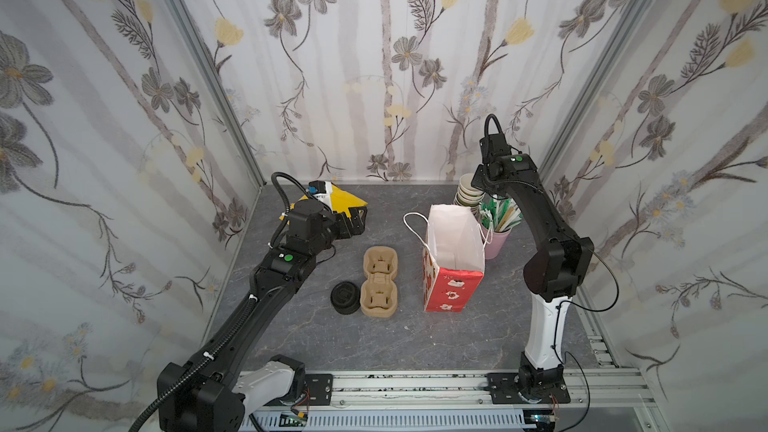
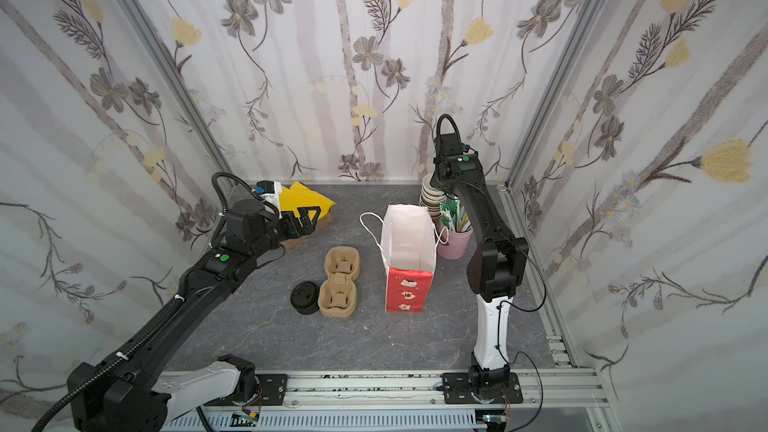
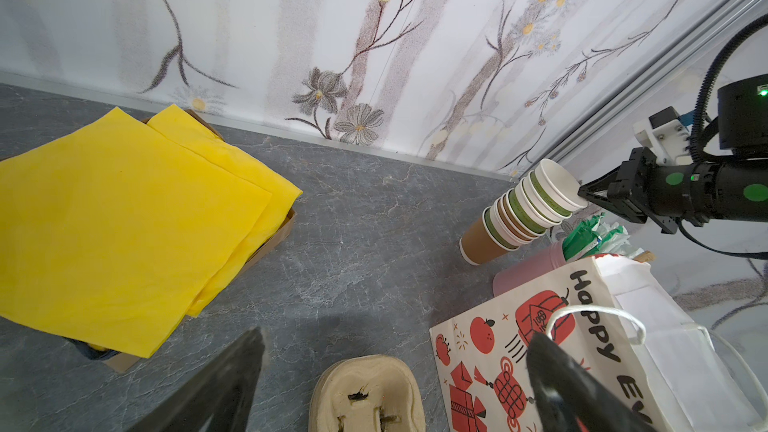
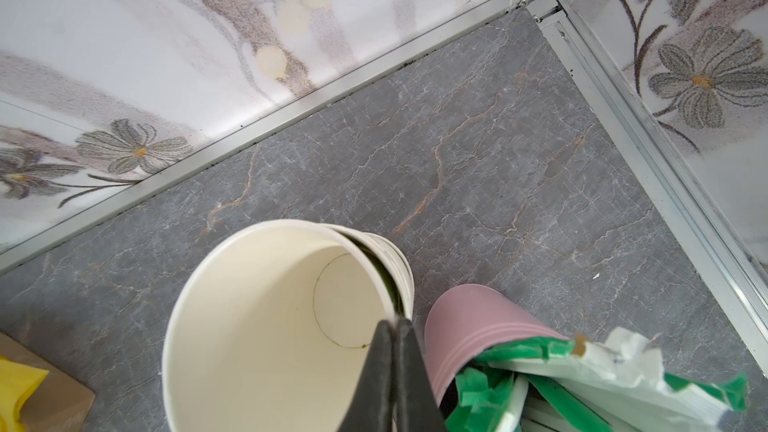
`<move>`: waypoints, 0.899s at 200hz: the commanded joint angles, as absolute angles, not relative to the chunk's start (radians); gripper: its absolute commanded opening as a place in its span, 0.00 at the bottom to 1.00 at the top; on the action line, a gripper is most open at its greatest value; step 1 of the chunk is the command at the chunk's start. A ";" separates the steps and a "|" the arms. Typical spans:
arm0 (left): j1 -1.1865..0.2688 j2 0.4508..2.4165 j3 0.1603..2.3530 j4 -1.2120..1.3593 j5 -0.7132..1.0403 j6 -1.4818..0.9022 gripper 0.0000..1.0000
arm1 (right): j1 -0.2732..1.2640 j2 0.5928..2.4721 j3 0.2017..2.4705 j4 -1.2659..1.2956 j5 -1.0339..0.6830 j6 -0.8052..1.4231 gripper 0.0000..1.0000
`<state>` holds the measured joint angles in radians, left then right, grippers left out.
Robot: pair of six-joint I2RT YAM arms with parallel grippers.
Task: Pack the takeout coffee
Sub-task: 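Reach the right gripper to the paper cup stack and grasp the top cup, then carry the paper cup nearer the robot and set it upright on the table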
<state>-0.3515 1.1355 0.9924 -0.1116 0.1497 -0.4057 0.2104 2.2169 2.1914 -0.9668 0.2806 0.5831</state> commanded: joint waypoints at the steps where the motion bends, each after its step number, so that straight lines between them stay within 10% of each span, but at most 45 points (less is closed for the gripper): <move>1: -0.352 1.126 0.986 -0.080 0.138 -0.417 1.00 | 0.213 2.188 2.200 -0.904 0.262 0.592 0.00; 180: -0.391 1.142 1.002 -0.080 0.163 -0.463 1.00 | 0.413 1.607 2.140 -1.040 0.320 0.503 0.00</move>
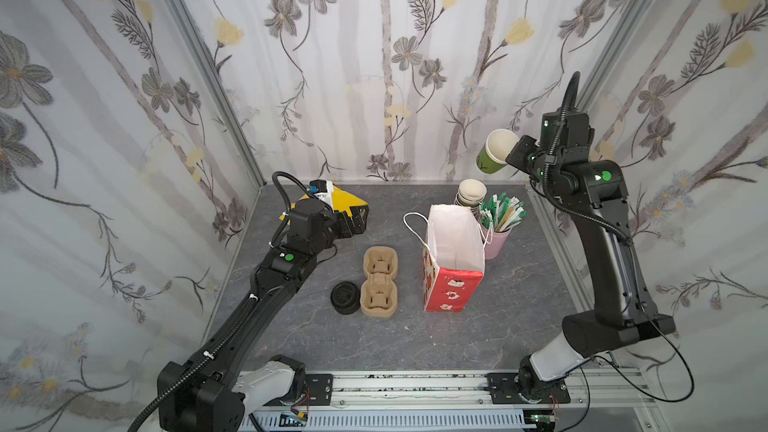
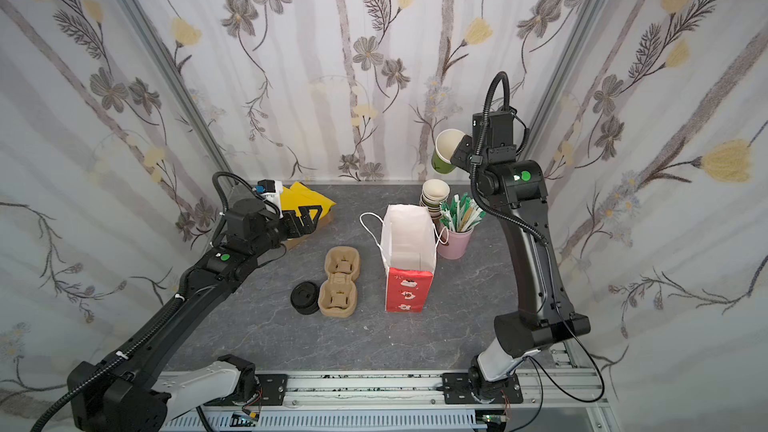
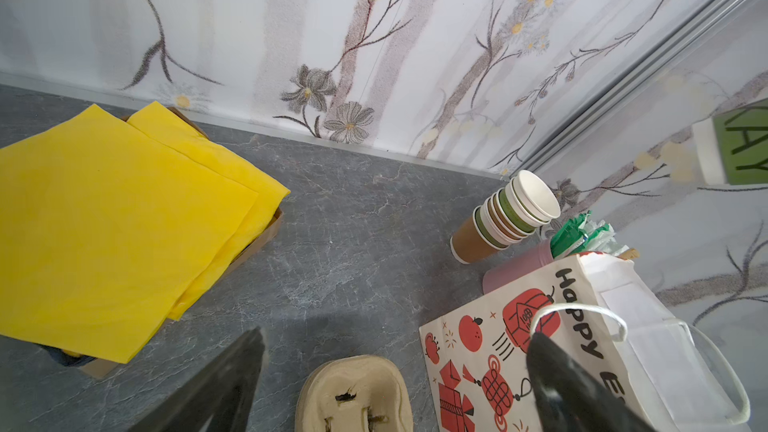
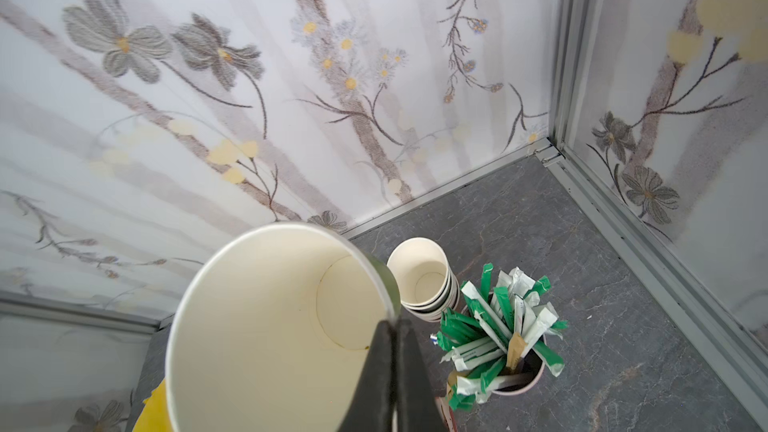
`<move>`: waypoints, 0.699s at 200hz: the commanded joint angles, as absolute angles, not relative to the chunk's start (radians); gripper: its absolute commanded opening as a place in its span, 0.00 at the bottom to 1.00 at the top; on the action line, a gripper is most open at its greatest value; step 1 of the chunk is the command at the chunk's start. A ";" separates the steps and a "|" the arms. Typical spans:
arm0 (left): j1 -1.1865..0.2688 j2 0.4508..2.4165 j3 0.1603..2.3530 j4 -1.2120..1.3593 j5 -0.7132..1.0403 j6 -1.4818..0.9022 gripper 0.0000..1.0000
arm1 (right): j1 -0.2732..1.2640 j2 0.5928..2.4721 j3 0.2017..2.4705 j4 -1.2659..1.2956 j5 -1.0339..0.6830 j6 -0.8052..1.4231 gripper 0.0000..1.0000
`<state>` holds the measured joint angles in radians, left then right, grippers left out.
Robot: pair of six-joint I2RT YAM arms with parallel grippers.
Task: Pack the takeout coffee
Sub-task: 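Carry the paper cup nearer the robot and set it upright on the table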
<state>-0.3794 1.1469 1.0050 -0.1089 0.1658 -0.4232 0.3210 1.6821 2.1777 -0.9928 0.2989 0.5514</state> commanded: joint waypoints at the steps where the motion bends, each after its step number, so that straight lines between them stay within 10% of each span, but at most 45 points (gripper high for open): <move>1: -0.391 1.141 1.000 -0.081 0.162 -0.466 1.00 | 0.421 1.605 2.135 -1.040 0.320 0.502 0.00; 140: -0.359 0.680 0.657 -0.326 -0.152 -0.884 1.00 | 1.413 1.417 1.339 -0.745 0.436 0.683 0.00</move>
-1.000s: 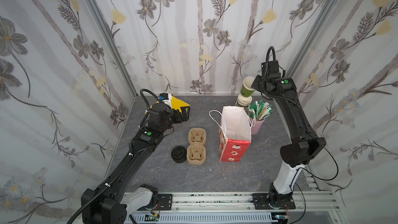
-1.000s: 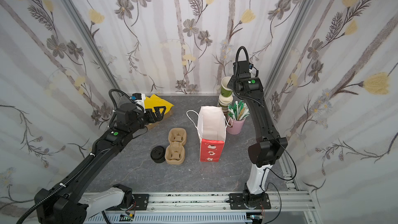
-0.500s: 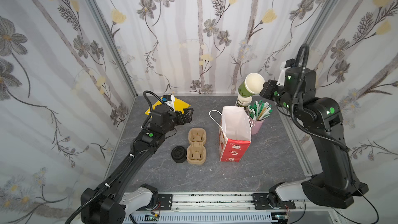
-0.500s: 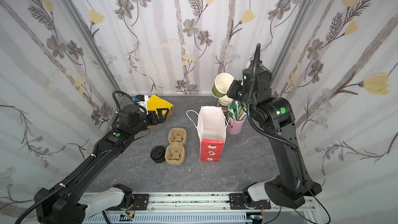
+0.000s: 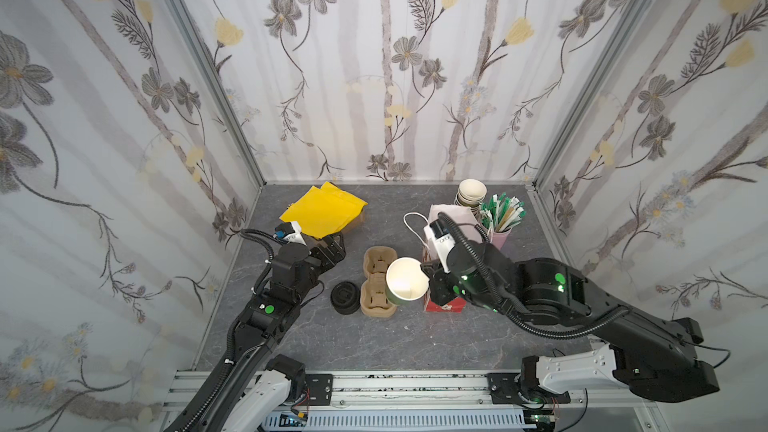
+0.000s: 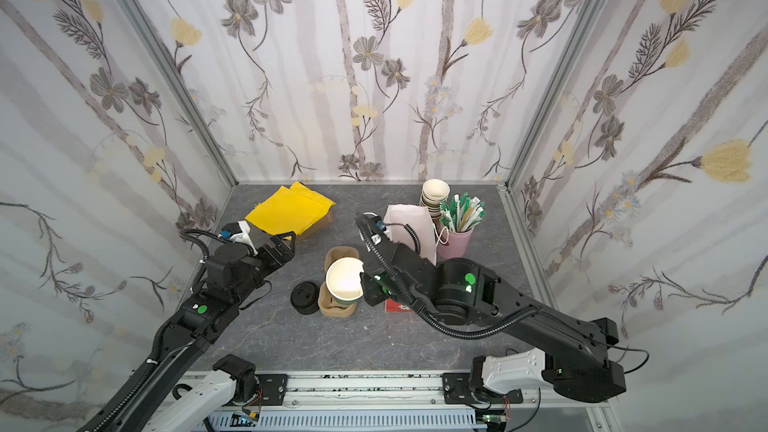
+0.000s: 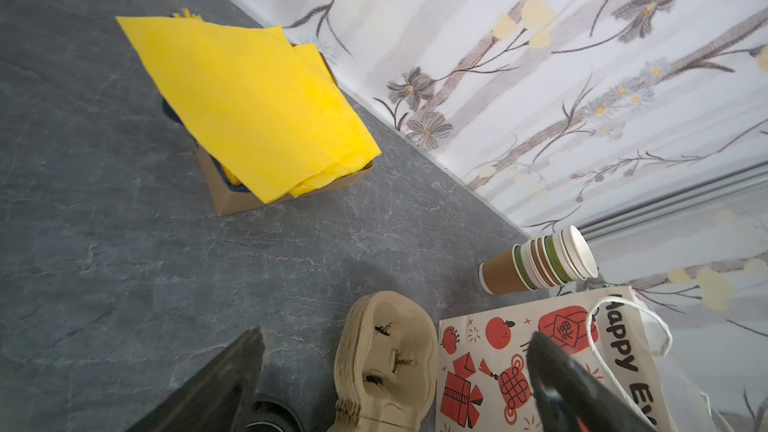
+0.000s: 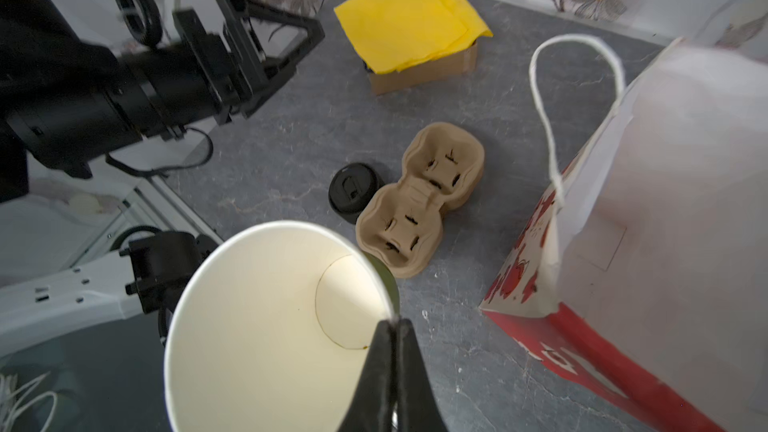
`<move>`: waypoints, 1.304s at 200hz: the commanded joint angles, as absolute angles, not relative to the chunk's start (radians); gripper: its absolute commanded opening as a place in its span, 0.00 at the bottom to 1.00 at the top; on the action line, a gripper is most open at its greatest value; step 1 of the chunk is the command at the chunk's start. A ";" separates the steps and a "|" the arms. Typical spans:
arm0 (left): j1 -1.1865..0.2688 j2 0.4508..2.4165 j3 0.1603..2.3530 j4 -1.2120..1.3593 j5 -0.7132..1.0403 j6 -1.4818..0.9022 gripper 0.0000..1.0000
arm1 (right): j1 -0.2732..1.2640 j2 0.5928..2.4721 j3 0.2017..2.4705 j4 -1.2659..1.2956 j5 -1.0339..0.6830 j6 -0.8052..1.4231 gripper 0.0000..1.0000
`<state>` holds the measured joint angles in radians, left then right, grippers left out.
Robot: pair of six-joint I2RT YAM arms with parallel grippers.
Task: Pack the takeout coffee
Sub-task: 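Carry the paper cup nearer the robot and set it upright on the table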
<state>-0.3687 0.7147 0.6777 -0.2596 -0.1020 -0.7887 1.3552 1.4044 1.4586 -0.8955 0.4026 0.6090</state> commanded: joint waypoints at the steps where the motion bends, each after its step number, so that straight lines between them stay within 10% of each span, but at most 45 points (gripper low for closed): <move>1: -0.358 0.677 0.656 -0.327 -0.152 -0.886 1.00 | 1.414 1.417 1.331 -0.740 0.436 0.685 0.00; 195: -0.353 0.675 0.657 -0.354 -0.115 -0.890 1.00 | 1.447 1.575 0.970 -0.512 0.505 0.930 0.00; 261: -0.351 0.696 0.671 -0.354 -0.114 -0.874 0.99 | 1.448 1.542 1.066 -0.587 0.533 0.927 0.62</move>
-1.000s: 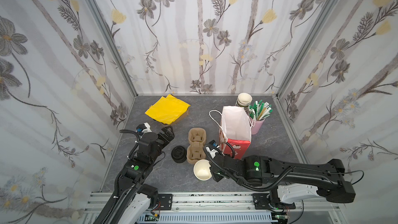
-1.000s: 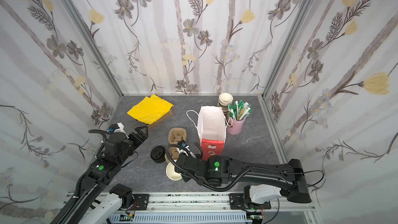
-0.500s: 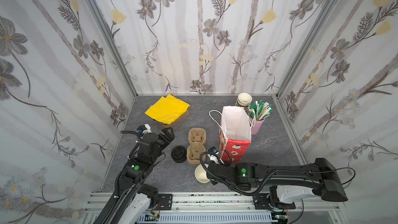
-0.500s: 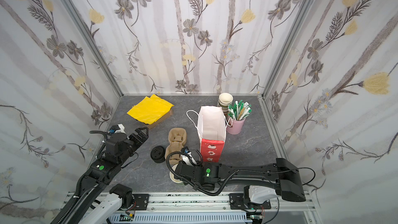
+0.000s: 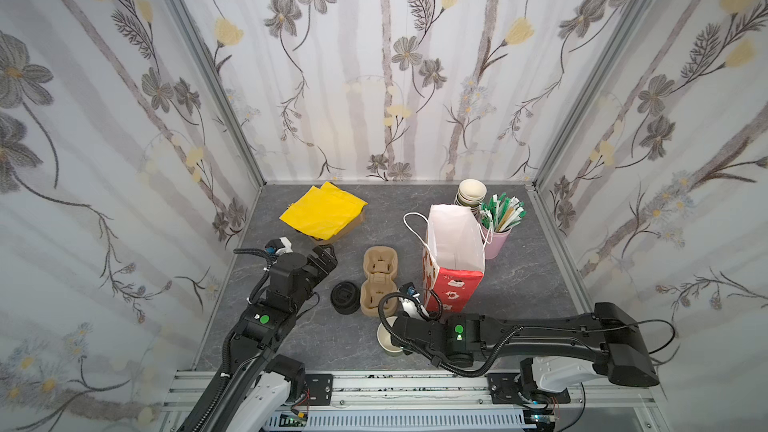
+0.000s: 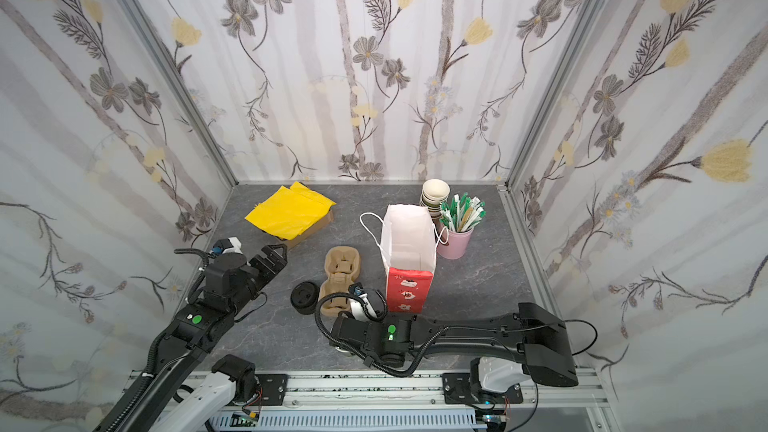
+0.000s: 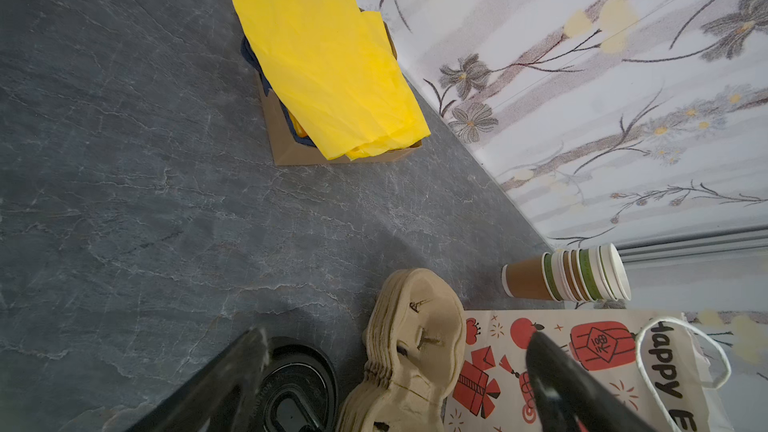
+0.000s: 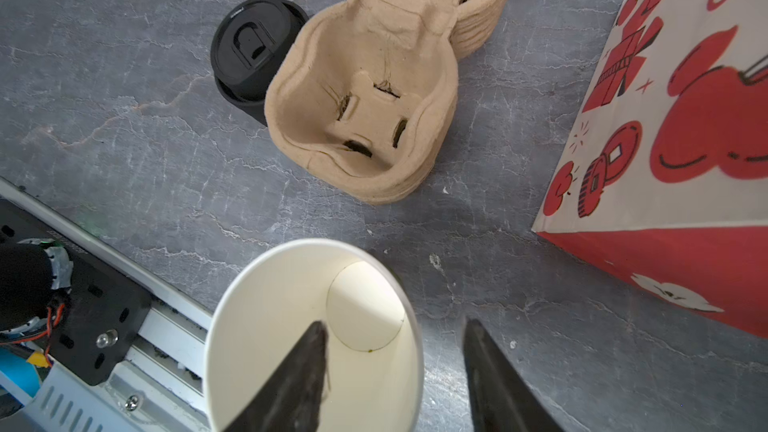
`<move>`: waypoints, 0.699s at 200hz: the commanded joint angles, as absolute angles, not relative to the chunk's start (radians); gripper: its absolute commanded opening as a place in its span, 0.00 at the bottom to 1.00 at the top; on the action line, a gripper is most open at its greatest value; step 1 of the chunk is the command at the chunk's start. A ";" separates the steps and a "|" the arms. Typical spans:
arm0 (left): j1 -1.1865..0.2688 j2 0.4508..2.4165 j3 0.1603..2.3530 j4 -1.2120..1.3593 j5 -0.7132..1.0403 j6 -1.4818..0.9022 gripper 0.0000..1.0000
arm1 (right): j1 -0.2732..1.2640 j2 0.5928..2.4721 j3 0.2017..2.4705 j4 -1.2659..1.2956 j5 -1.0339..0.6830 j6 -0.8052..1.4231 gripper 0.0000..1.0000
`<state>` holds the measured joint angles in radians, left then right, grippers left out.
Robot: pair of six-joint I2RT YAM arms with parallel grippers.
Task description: Pack the takeout coffee
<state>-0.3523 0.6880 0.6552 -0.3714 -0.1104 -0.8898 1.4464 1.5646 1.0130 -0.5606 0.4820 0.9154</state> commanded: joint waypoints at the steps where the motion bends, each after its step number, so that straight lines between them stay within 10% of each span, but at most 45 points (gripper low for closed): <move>1: -0.351 0.697 0.671 -0.354 -0.114 -0.873 0.99 | 1.447 1.540 1.071 -0.590 0.534 0.927 0.62; 140: -0.347 0.993 0.908 -0.851 -0.012 -0.736 0.94 | 1.288 1.397 1.385 -0.741 0.651 0.885 0.62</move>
<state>-0.3477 0.9798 0.9363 -0.7567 -0.0731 -0.7574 1.3067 1.4124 1.3674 -0.7006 0.6197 0.9043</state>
